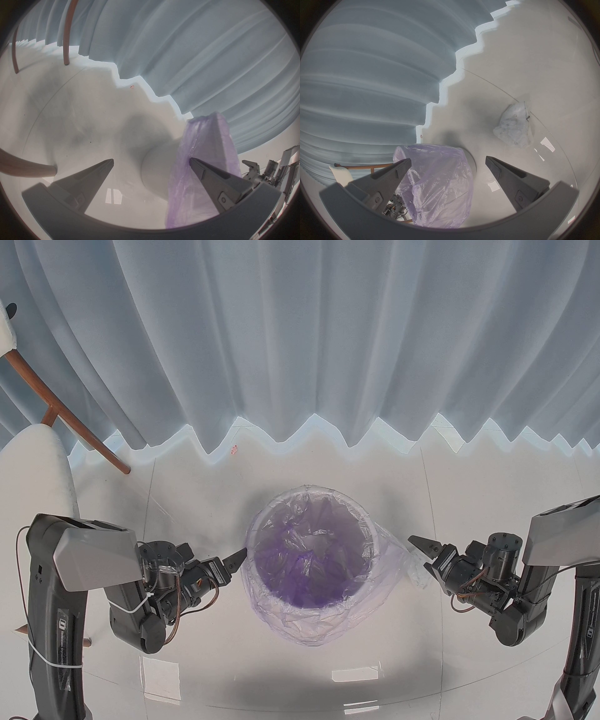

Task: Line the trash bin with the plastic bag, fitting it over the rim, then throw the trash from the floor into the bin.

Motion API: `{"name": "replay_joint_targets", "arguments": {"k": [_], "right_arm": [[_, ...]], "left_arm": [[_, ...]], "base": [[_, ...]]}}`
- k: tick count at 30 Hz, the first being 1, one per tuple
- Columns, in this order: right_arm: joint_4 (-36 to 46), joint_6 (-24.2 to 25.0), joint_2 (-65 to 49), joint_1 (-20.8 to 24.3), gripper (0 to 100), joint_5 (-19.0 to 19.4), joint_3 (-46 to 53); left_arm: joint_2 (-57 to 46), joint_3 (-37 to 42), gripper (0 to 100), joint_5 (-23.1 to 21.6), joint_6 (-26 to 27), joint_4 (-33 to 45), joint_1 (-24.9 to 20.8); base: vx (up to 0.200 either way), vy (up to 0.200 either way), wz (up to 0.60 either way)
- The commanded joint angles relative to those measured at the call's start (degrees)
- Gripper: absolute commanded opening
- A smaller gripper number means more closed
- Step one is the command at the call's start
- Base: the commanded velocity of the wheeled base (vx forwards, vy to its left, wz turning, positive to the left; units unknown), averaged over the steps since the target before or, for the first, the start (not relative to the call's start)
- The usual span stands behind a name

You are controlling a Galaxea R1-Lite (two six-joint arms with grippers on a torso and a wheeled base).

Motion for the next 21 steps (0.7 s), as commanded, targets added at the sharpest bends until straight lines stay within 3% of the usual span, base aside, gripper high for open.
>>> {"name": "replay_joint_targets", "arguments": {"k": [1,15,21], "right_arm": [[-0.8,0.0,0.7,0.2,100,0.0,0.1],[-0.9,0.0,1.6,0.1,100,0.0,-0.1],[-0.9,-0.1,2.4,0.1,100,0.0,-0.2]], "left_arm": [[5.8,-5.4,100,2.4,-0.2,0.0,0.6],[9.5,-10.1,100,3.7,-1.5,5.6,1.8],[9.3,-9.6,100,3.6,-1.8,2.3,1.9]], "base": [[0.0,0.0,0.0],[0.0,0.0,0.0],[0.0,0.0,0.0]]}}
